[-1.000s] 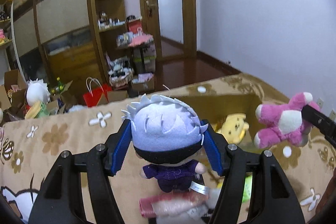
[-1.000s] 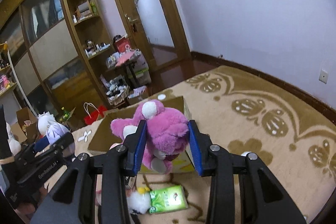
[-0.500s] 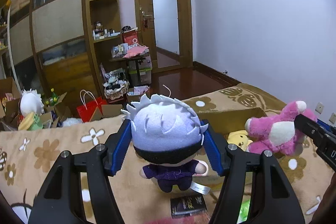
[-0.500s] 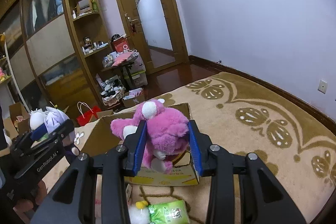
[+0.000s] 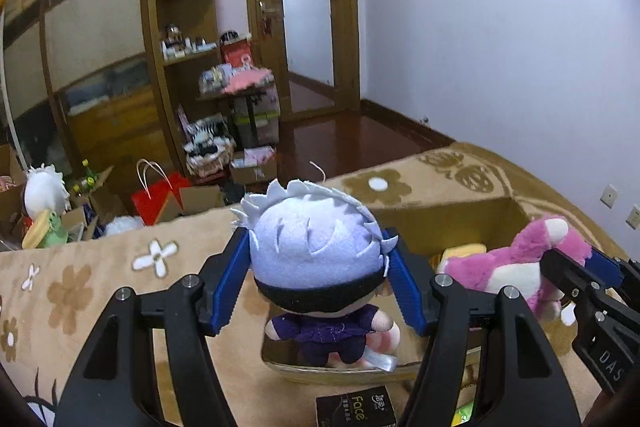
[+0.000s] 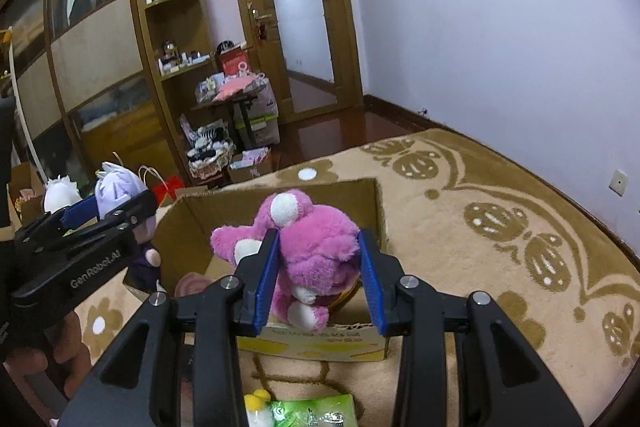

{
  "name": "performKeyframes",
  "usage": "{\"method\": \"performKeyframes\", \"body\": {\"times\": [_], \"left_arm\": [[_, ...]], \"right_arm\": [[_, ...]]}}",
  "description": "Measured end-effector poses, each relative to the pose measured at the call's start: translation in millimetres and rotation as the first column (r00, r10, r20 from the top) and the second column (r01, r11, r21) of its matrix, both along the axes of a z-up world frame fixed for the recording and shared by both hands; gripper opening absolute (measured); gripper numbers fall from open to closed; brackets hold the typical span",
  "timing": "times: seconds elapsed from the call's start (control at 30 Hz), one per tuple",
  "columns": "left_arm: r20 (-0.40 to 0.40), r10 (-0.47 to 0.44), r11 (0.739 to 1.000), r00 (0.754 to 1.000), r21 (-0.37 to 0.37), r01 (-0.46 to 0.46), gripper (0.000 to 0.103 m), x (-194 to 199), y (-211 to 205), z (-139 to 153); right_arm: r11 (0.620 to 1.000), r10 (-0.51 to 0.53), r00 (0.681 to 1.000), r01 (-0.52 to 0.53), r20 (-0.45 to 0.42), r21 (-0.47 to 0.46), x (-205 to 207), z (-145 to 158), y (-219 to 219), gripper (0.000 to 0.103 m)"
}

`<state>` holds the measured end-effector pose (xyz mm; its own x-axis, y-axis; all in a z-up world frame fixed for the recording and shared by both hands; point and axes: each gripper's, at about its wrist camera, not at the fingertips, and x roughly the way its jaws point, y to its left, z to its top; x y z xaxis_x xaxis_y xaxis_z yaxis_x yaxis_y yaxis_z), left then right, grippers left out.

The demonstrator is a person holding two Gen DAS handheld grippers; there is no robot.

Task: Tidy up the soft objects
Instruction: 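Lift the doll and pink bear and carry both over the box, then open both tools to drop the doll and pink bear into the box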

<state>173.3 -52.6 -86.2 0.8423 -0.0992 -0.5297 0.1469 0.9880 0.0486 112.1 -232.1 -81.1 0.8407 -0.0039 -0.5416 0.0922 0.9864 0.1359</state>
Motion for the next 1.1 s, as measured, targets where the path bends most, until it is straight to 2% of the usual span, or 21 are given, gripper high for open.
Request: {"method": "performKeyframes", "body": {"times": [0.4,0.63,0.67,0.7,0.77,0.83,0.93,1.0,1.1], "left_arm": [[-0.110,-0.018,1.000,0.994,-0.023,0.015,0.066,21.7,-6.7,-25.2],[-0.158,-0.011,0.999,0.987,0.033,0.016,0.067,25.7,-12.3,-37.2],[-0.162,-0.016,0.999,0.987,0.031,0.021,0.070,24.6,-12.3,-37.2],[-0.161,-0.017,0.999,0.987,0.028,0.022,0.079,23.3,-12.2,-36.3],[-0.142,-0.016,1.000,0.990,0.020,0.019,0.087,19.6,-11.1,-32.4],[-0.138,-0.009,1.000,0.990,0.020,0.012,0.088,17.2,-9.1,-27.8],[-0.155,0.011,1.000,0.988,0.021,-0.007,0.089,15.1,-3.3,-21.7],[-0.163,0.022,1.000,0.986,0.017,-0.019,0.095,12.8,1.6,-17.1],[-0.172,0.035,0.999,0.984,-0.003,-0.036,0.096,4.8,11.9,-10.1]], "right_arm": [[1.000,0.006,1.000,-0.006,-0.026,0.005,2.3,-10.2,-0.3,0.042],[1.000,0.000,0.999,0.000,-0.050,-0.001,4.8,-17.2,-1.5,0.045],[1.000,0.005,0.999,-0.005,-0.054,0.007,5.1,-18.0,-2.3,0.045],[1.000,0.010,0.998,-0.009,-0.059,0.015,5.3,-19.1,-3.1,0.045],[1.000,0.007,0.997,-0.006,-0.070,0.010,5.4,-21.0,-3.8,0.045],[1.000,0.006,0.997,-0.005,-0.078,0.014,4.6,-21.2,-4.4,0.046],[0.999,-0.001,0.998,0.003,-0.068,0.036,0.5,-16.4,-7.0,0.056],[0.999,-0.004,0.999,0.006,-0.054,0.043,-3.6,-10.9,-8.2,0.063],[0.999,-0.007,0.999,0.009,-0.038,0.053,-10.8,-1.0,-9.2,0.075]]}}
